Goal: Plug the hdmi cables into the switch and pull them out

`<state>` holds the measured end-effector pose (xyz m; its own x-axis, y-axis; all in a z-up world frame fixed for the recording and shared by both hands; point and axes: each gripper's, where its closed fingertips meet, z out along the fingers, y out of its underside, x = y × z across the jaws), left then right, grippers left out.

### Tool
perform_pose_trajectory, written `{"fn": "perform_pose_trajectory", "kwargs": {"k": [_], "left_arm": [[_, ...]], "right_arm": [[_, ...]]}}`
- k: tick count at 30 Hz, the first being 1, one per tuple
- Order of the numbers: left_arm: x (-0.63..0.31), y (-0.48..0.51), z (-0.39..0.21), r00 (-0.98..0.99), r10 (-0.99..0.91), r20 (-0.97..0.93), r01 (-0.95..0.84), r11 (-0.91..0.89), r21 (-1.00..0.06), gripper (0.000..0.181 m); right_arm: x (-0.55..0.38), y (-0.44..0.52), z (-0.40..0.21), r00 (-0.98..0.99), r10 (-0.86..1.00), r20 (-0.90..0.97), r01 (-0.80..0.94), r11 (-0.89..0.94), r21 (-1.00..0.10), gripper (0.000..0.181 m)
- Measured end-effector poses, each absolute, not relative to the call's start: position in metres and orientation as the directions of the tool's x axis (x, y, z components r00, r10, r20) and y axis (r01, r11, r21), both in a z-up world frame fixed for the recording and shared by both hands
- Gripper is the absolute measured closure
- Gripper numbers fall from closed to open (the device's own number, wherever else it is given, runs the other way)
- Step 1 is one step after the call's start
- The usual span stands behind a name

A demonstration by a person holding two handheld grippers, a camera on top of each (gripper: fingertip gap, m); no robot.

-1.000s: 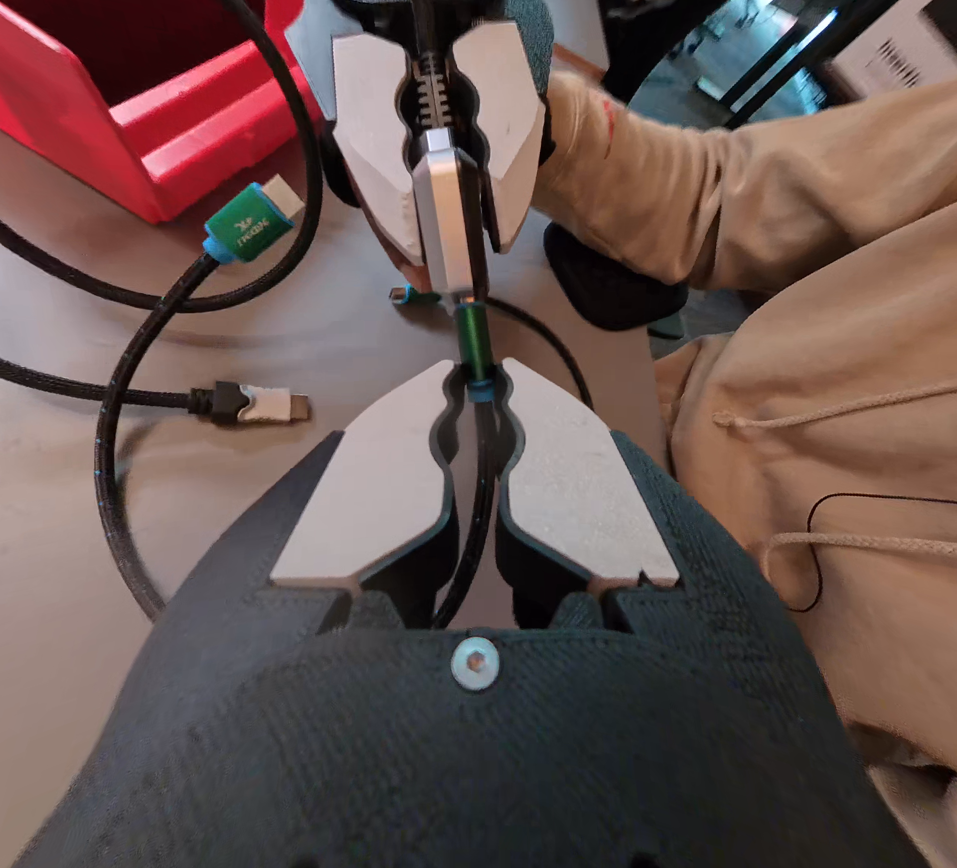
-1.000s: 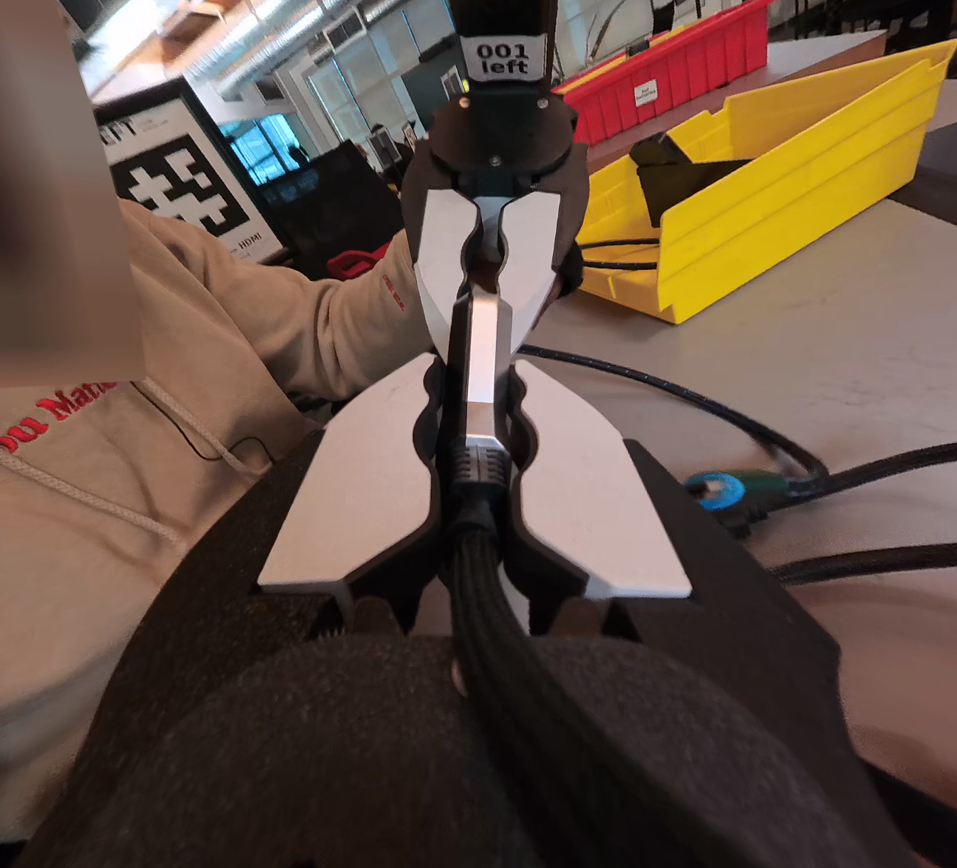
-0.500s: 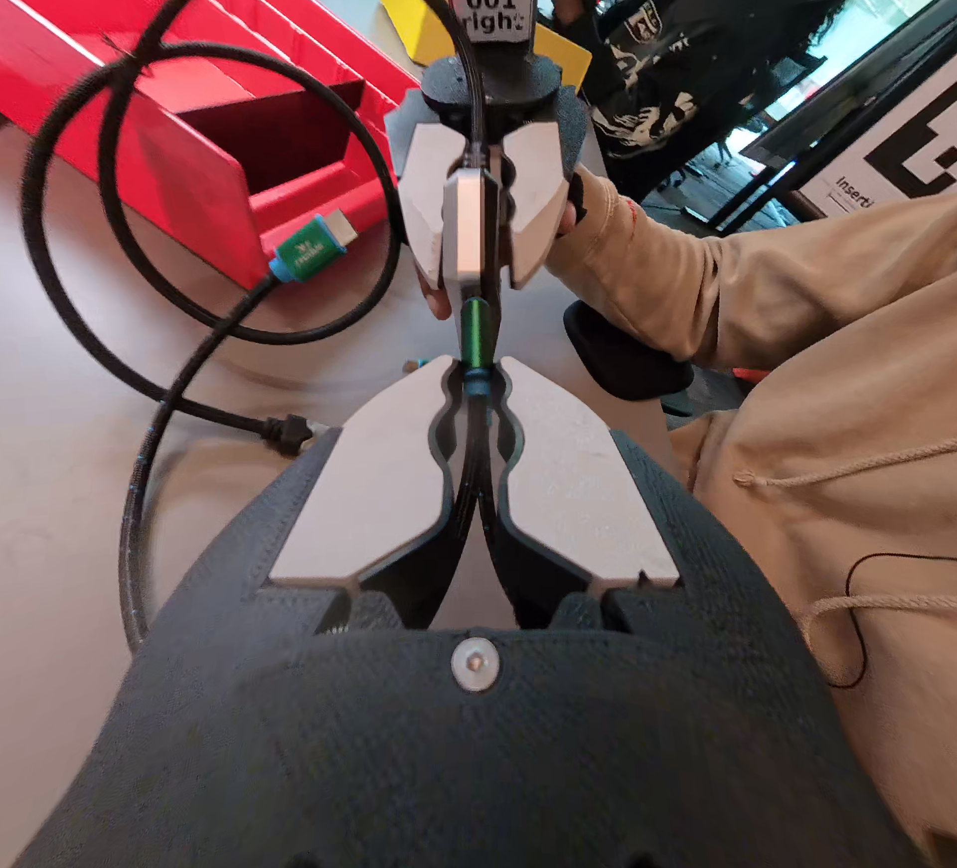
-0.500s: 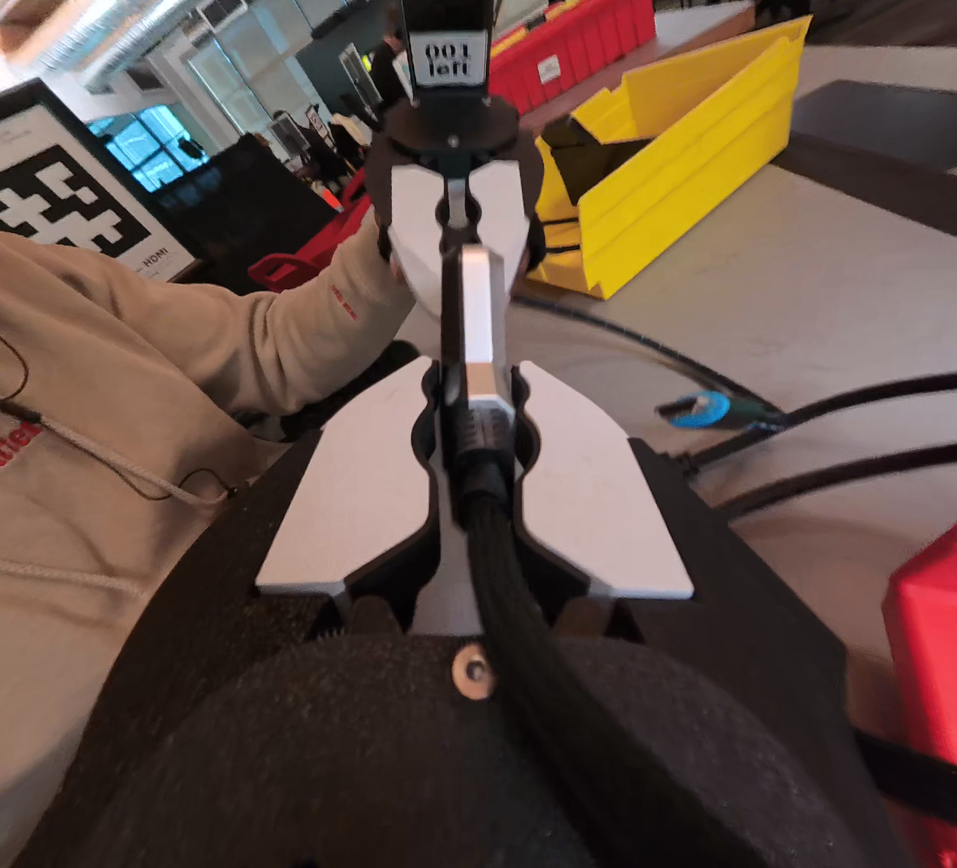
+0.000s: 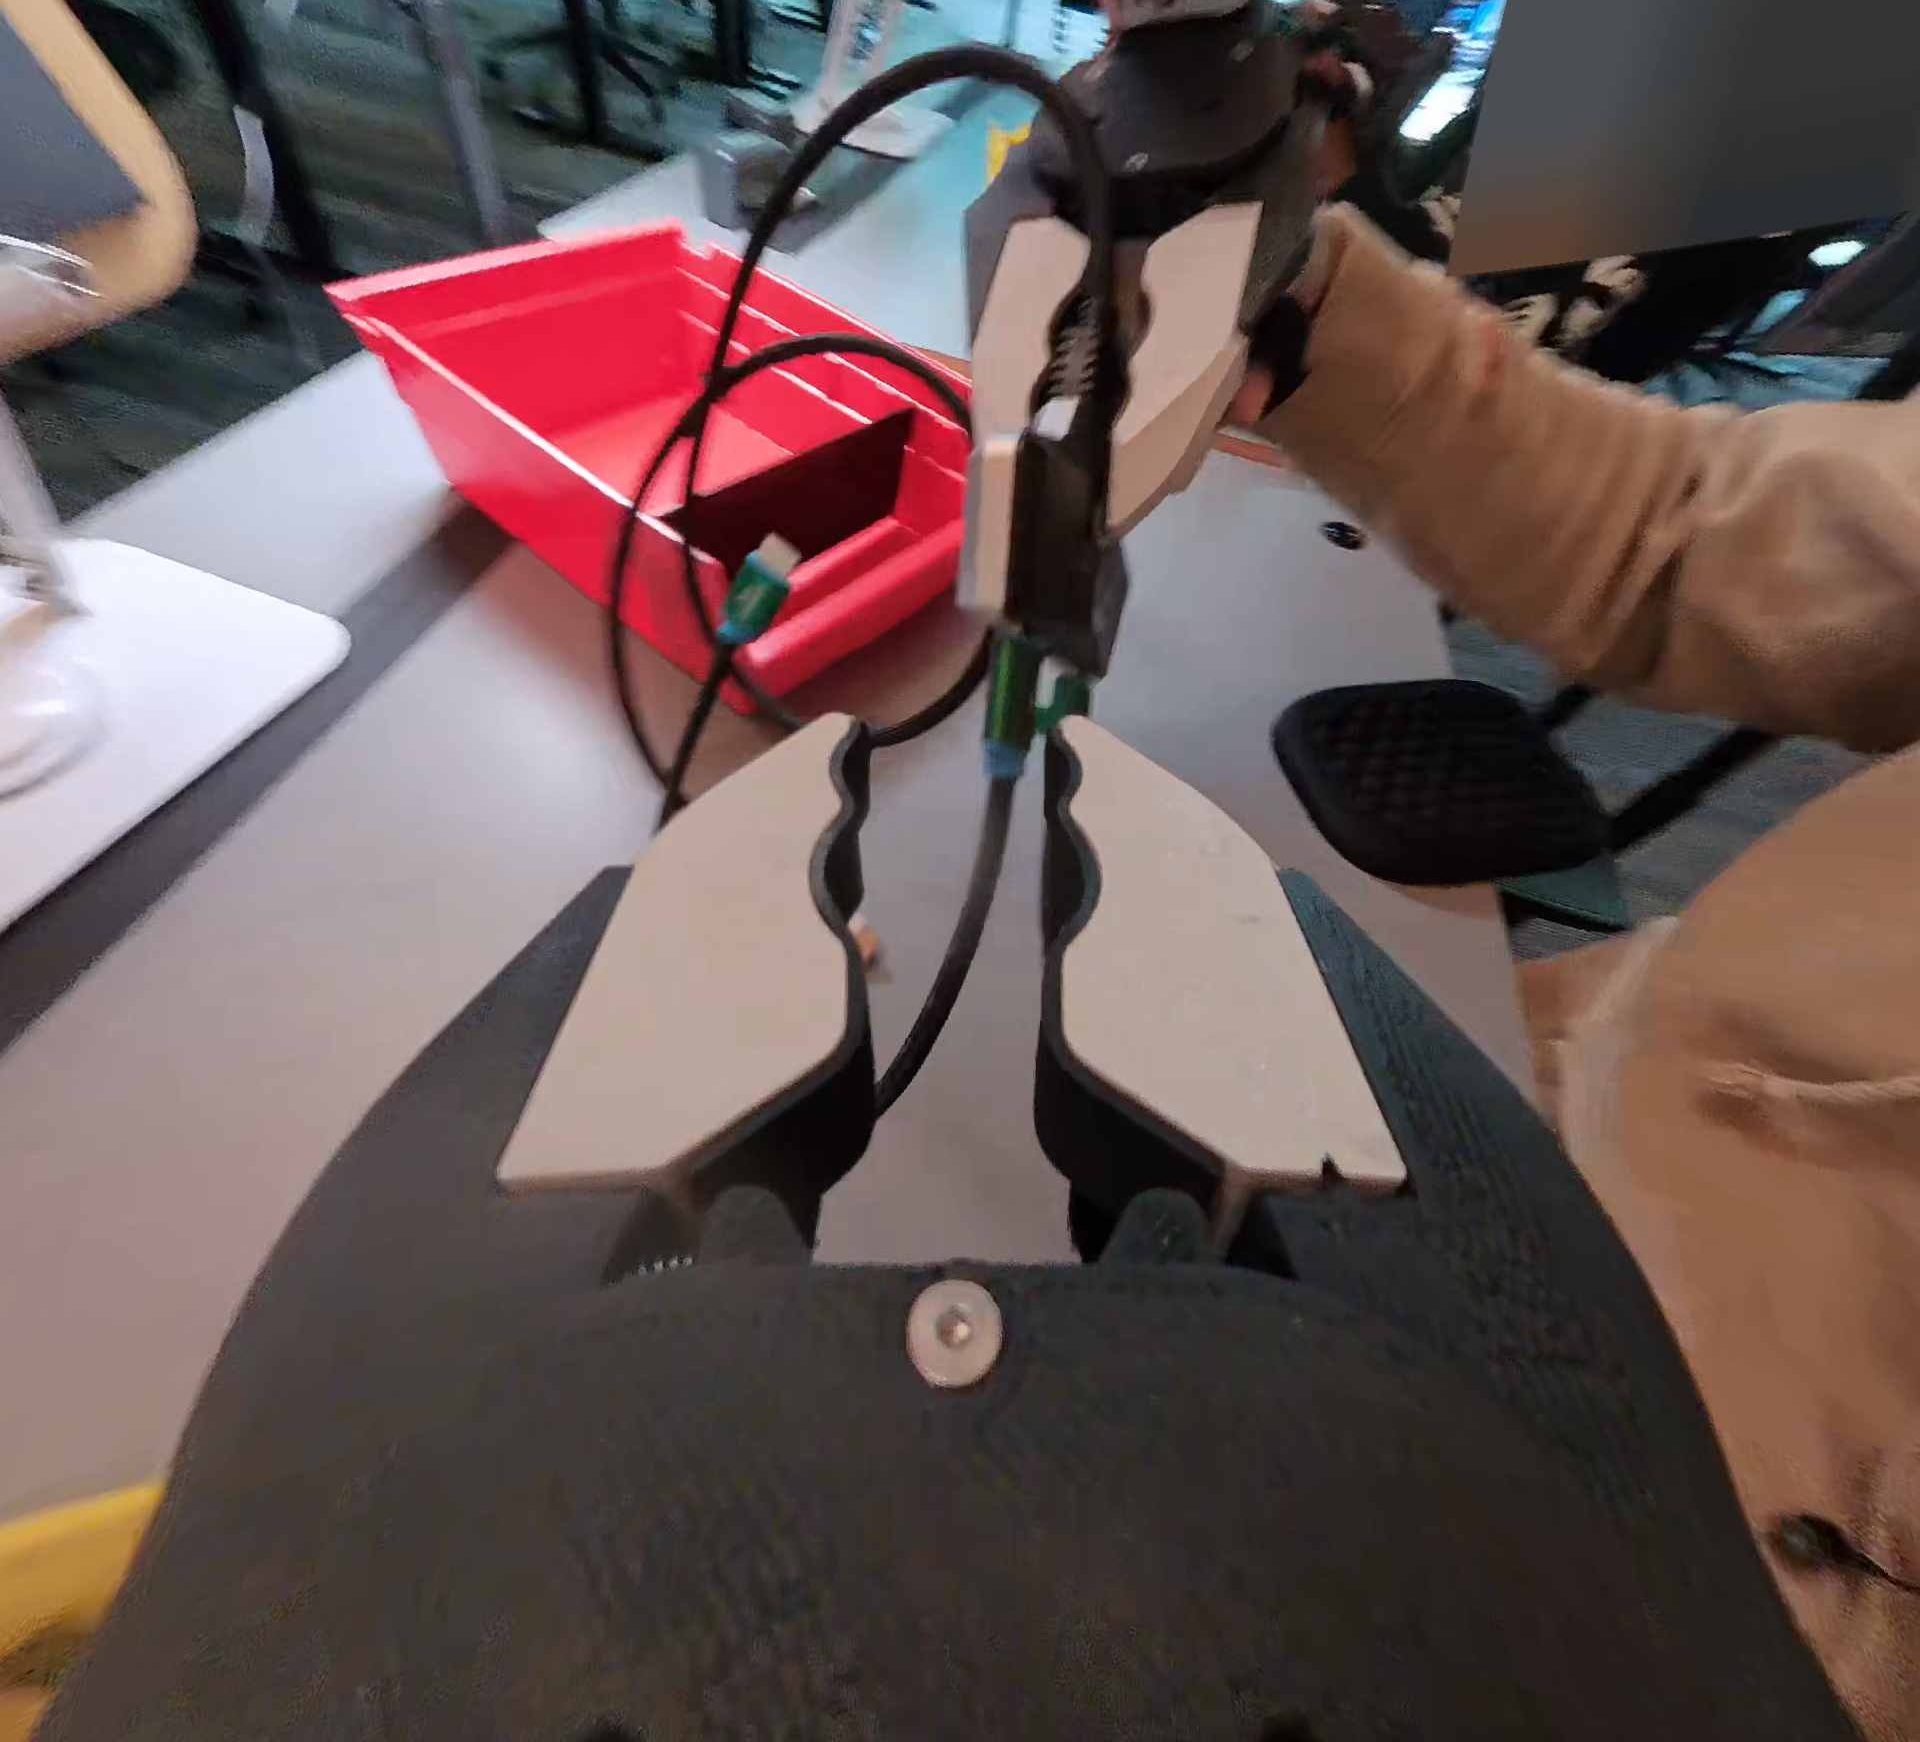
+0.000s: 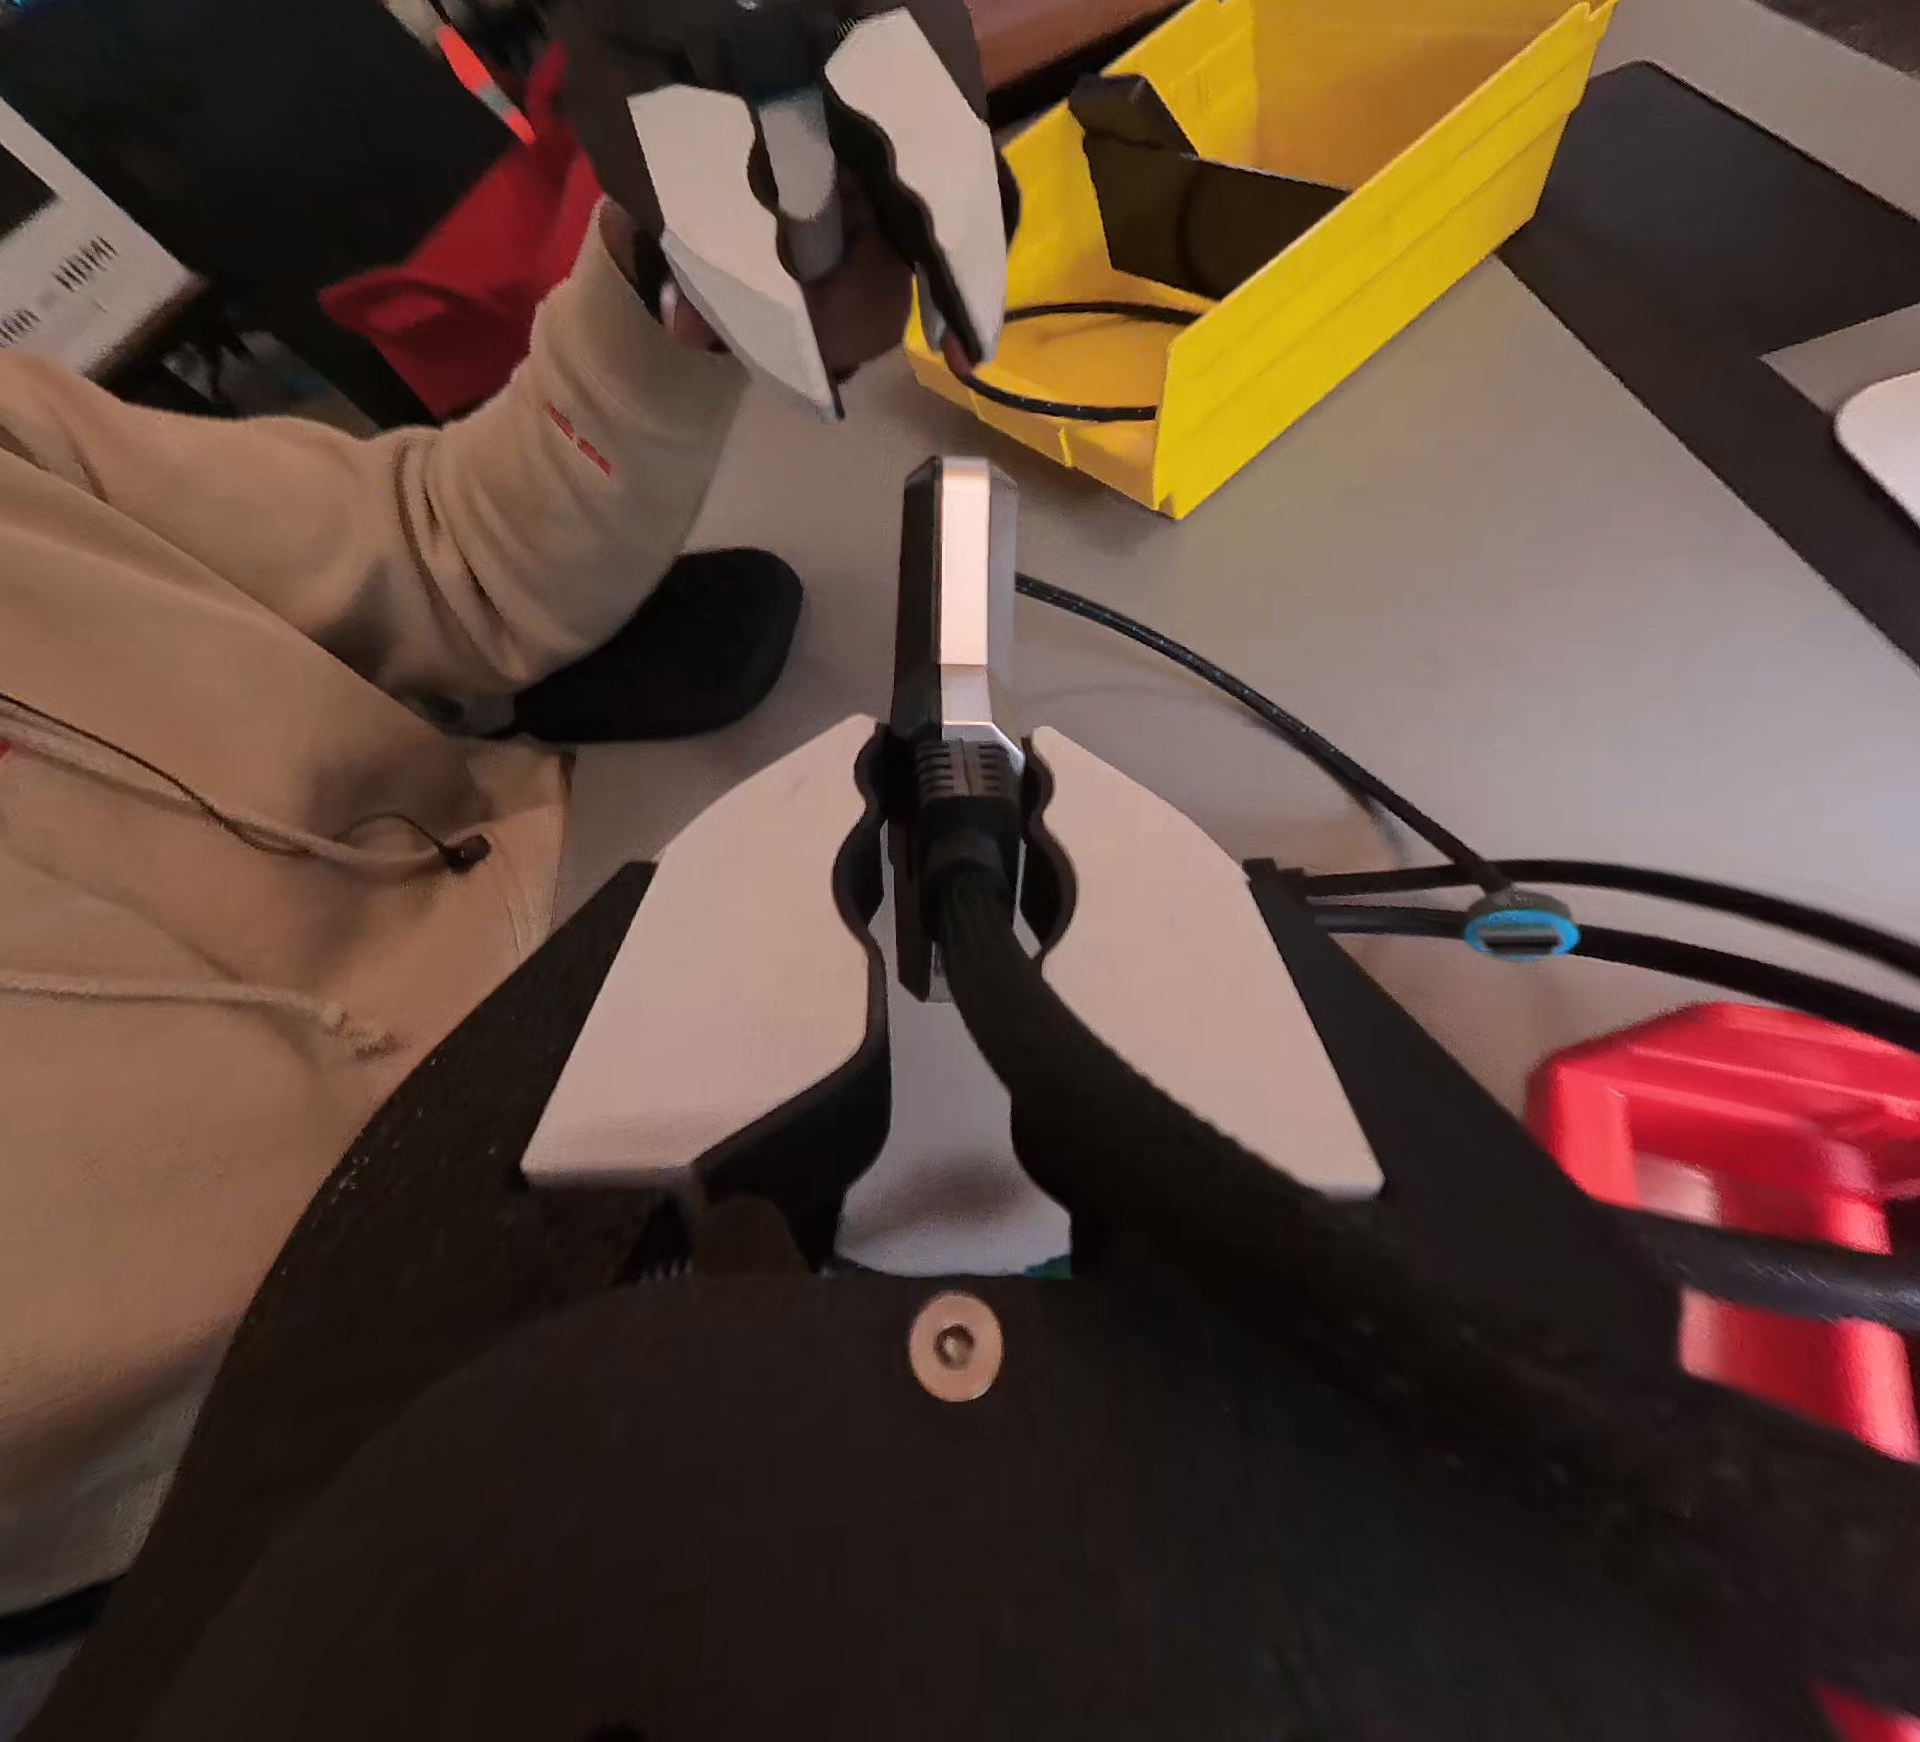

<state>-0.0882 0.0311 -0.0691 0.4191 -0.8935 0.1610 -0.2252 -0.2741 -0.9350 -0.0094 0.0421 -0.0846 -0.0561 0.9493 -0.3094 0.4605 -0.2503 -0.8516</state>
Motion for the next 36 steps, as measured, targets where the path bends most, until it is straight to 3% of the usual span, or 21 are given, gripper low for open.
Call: {"fn": "perform_pose_trajectory", "kwargs": {"k": [5, 11, 20, 27, 36], "left_arm": [[-0.112, 0.015, -0.072, 0.546, -0.835, 0.067, -0.215, -0.217, -0.952, 0.148], [-0.109, -0.029, -0.139, 0.538, -0.828, 0.158, -0.221, -0.320, -0.921, 0.150], [-0.110, -0.034, -0.170, 0.577, -0.792, 0.200, -0.110, -0.318, -0.942, 0.151], [-0.121, -0.027, -0.173, 0.631, -0.754, 0.184, -0.069, -0.291, -0.954, 0.148], [-0.124, -0.024, -0.186, 0.663, -0.735, 0.144, -0.115, -0.290, -0.950, 0.148]], "right_arm": [[0.014, 0.043, -0.032, -0.032, 0.978, -0.208, 0.634, -0.141, -0.761, 0.159], [0.041, 0.049, 0.034, -0.067, 0.996, -0.065, 0.769, 0.010, -0.639, 0.159], [0.083, 0.128, 0.117, 0.109, 0.963, 0.245, 0.890, 0.015, -0.456, 0.159], [0.109, 0.211, 0.068, 0.166, 0.894, 0.417, 0.949, -0.030, -0.314, 0.159], [0.102, 0.272, -0.053, 0.189, 0.890, 0.415, 0.922, -0.015, -0.387, 0.159]]}}
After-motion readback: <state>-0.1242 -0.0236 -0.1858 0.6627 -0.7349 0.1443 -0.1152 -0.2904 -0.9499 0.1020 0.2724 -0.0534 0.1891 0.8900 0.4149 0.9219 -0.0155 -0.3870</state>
